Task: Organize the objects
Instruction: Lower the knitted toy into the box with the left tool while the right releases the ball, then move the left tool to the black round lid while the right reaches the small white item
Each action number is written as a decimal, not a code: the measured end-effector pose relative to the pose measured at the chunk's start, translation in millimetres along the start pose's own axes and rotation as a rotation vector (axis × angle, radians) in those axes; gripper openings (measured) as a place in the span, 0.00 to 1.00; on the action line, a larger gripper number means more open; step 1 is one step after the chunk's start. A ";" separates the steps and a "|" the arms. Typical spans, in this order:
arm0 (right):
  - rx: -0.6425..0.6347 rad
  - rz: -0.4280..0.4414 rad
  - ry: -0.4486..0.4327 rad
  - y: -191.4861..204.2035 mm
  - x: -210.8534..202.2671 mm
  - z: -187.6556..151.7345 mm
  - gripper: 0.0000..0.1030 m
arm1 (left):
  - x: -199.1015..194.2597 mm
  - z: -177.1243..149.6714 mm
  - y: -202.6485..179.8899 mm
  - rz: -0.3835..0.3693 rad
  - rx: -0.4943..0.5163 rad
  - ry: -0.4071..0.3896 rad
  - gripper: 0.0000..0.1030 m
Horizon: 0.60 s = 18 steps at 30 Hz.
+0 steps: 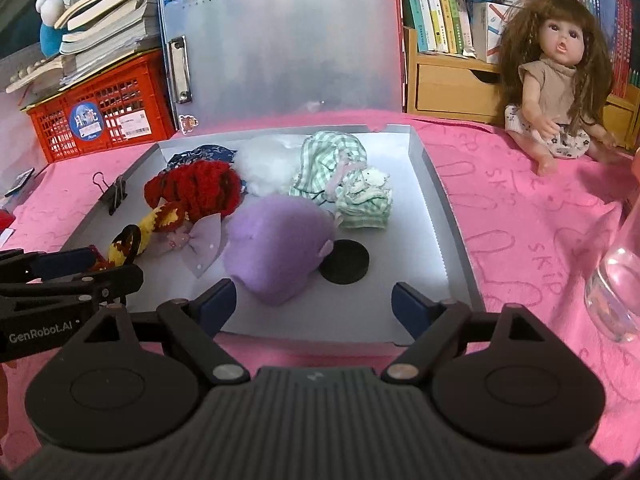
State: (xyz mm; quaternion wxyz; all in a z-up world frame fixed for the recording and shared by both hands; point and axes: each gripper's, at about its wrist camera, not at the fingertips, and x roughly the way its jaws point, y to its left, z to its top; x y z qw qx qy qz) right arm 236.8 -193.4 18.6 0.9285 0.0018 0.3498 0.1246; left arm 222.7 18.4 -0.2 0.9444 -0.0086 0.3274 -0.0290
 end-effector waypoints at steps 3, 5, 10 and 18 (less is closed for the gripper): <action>0.009 0.001 -0.013 -0.7 -3.5 0.7 0.88 | -7.3 0.8 1.5 -0.007 -0.004 -0.013 0.58; 0.002 0.000 -0.025 0.0 -8.1 1.3 0.88 | -13.7 1.7 1.0 -0.018 -0.001 -0.026 0.61; -0.022 -0.006 -0.072 0.7 -27.5 2.9 0.88 | -34.5 2.3 -3.4 -0.046 0.009 -0.057 0.63; -0.012 0.022 -0.134 -11.7 -71.0 -11.5 0.88 | -82.3 -18.7 -11.4 -0.115 0.048 -0.102 0.65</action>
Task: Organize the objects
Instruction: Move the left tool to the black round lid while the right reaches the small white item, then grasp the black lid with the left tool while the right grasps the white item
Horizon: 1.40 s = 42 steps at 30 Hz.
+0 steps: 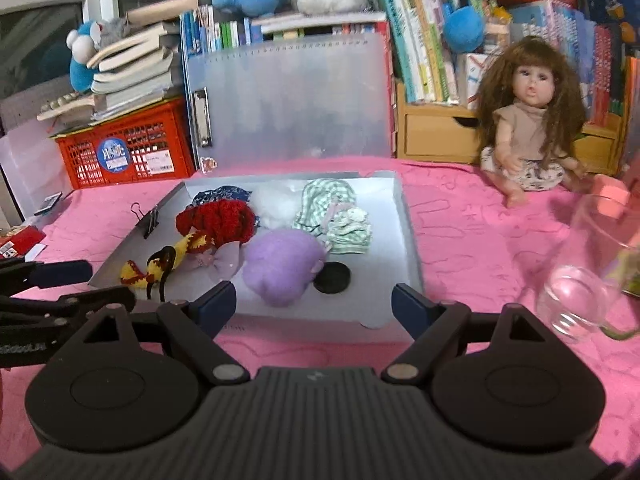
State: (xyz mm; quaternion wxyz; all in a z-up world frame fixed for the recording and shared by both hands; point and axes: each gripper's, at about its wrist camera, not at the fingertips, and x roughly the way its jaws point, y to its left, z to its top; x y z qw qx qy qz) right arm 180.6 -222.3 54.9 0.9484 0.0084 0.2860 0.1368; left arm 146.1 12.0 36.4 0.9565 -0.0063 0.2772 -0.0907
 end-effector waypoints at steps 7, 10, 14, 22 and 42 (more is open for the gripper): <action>-0.057 -0.018 -0.047 4.2 -36.8 -24.5 0.88 | -32.1 -31.4 -10.4 -0.049 -0.005 0.005 0.66; -0.074 -0.020 -0.057 9.2 -48.2 -38.9 0.88 | -39.4 -45.4 -15.1 -0.057 0.001 0.021 0.66; -0.110 -0.026 -0.056 15.2 -60.3 -57.7 0.88 | -51.9 -64.9 -21.8 -0.060 0.009 0.022 0.66; -0.108 -0.026 -0.064 18.0 -80.3 -86.7 0.88 | -74.5 -88.4 -31.2 -0.085 0.037 0.009 0.66; -0.082 -0.040 -0.077 18.4 -102.1 -121.3 0.75 | -87.2 -116.6 -59.5 -0.202 0.140 0.018 0.49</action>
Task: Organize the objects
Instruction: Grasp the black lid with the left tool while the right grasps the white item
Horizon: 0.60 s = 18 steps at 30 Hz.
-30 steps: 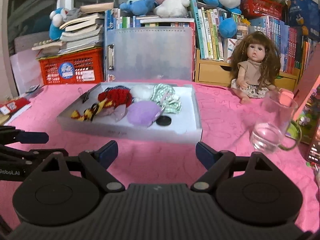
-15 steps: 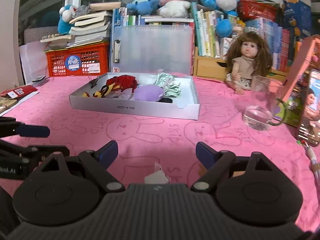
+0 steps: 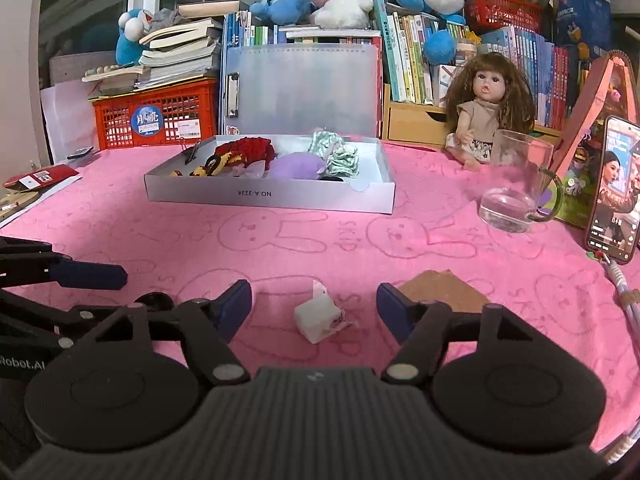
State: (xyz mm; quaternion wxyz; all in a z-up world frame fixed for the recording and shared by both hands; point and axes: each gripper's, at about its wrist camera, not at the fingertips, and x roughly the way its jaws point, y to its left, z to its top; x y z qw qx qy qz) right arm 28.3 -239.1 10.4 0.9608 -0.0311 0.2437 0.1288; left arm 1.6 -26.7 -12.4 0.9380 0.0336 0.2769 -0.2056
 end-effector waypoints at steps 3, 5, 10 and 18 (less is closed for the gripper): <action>0.016 0.007 0.005 -1.2 1.1 -1.4 0.70 | 1.9 -1.5 -3.9 -0.007 0.004 0.005 0.47; 0.023 0.009 0.008 -1.3 2.0 -2.5 0.67 | 3.8 -1.5 -4.8 -0.008 0.001 0.009 0.47; 0.014 -0.001 0.018 0.9 4.6 -6.0 0.60 | 7.1 -2.1 -6.2 0.012 -0.012 0.005 0.45; 0.005 0.003 0.027 3.8 7.1 -8.4 0.55 | 9.3 -3.0 -7.2 0.043 -0.018 -0.005 0.31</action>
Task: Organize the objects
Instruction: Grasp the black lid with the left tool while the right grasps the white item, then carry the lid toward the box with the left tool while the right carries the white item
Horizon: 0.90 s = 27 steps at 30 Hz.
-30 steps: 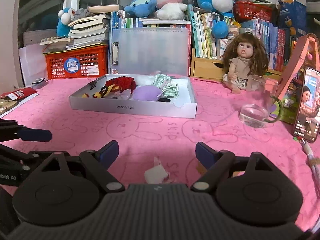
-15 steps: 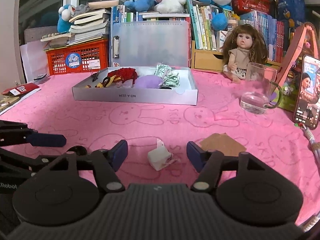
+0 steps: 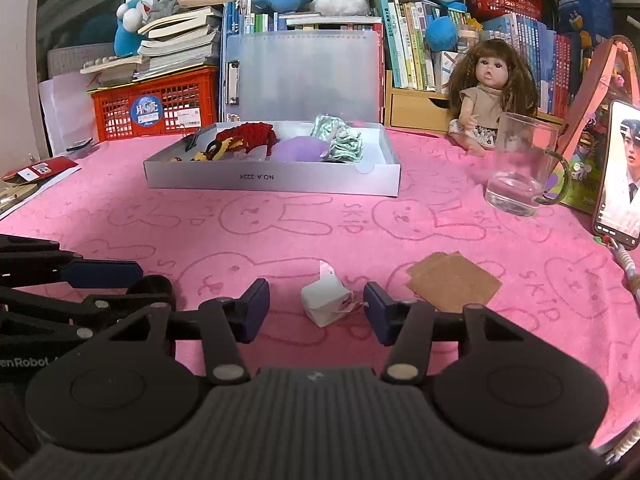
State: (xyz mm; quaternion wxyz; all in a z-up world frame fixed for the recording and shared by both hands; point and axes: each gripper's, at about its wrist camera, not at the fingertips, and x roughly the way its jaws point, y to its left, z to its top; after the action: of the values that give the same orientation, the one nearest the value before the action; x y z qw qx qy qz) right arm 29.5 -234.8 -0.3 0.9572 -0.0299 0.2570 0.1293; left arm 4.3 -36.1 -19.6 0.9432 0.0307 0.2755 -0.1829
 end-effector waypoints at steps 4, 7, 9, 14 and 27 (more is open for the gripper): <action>-0.004 -0.003 -0.006 1.6 -0.8 -0.7 0.50 | -1.9 0.8 6.0 0.020 -0.048 -0.013 0.30; 0.008 -0.013 -0.029 2.1 -4.1 -0.9 0.30 | -2.6 2.0 12.0 0.048 -0.075 -0.019 0.30; 0.013 -0.018 -0.049 2.2 -6.3 -0.2 0.30 | -3.1 2.7 16.2 0.057 -0.090 -0.020 0.30; 0.023 -0.012 -0.061 1.4 -8.2 1.5 0.30 | -4.6 2.9 22.2 0.075 -0.108 -0.023 0.30; 0.021 0.015 -0.068 8.4 -8.2 2.8 0.30 | -8.1 5.5 26.9 0.133 -0.131 -0.046 0.30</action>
State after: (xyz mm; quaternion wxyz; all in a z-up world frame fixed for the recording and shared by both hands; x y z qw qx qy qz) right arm 21.7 -228.3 6.3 0.9647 -0.0137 0.2258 0.1348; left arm 10.5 -9.3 -11.8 0.9594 -0.0170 0.2622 -0.1020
